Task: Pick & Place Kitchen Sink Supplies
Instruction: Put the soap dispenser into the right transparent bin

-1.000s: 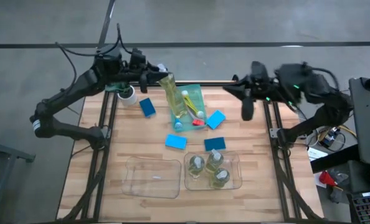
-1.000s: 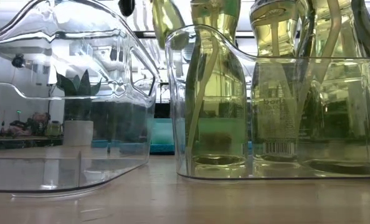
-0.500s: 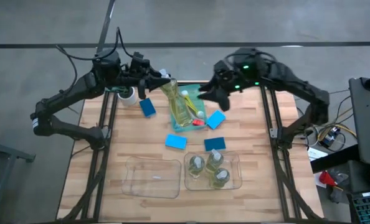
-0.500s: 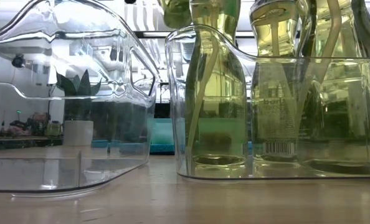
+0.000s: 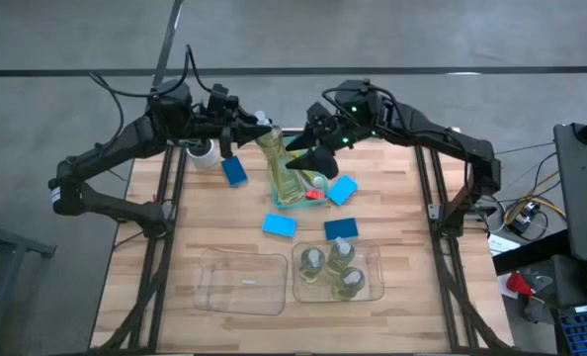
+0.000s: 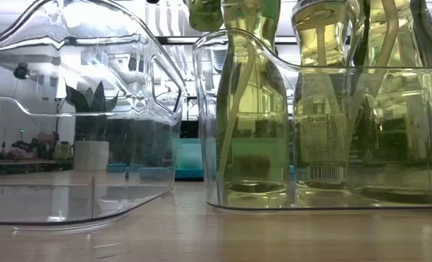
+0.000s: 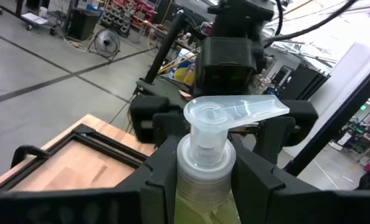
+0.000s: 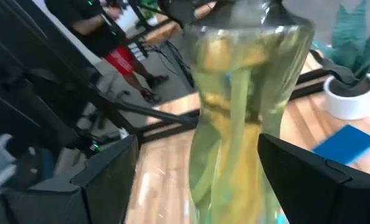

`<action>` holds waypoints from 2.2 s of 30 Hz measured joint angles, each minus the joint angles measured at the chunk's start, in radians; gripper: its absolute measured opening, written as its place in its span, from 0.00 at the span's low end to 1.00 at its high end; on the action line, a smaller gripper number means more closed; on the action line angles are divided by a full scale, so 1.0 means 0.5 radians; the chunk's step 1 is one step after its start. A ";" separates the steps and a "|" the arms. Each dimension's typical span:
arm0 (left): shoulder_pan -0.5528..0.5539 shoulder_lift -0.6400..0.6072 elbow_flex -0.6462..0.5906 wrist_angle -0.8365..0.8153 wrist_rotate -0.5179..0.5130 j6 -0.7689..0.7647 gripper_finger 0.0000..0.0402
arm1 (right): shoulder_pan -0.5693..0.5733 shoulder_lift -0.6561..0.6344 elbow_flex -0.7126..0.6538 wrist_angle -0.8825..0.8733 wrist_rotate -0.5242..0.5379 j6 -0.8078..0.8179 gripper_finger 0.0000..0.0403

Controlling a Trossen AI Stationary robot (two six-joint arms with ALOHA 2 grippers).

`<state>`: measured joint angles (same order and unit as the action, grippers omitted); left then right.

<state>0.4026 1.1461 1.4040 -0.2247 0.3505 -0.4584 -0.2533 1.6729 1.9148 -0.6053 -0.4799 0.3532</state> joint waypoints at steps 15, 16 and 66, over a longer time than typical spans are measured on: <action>-0.008 -0.005 -0.001 0.033 0.012 0.009 0.26 | -0.075 0.127 0.000 0.182 -0.050 -0.016 0.81; -0.008 -0.005 -0.001 0.032 0.012 0.001 0.26 | -0.079 0.127 0.000 0.194 -0.052 -0.017 0.81; 0.004 -0.151 0.009 0.451 -0.173 0.109 0.51 | -0.047 0.123 -0.004 0.695 -0.419 0.155 0.51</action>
<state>0.4046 1.0708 1.4086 0.0008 0.2642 -0.4040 -0.2768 1.7341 1.9129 -0.2577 -0.6894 0.4305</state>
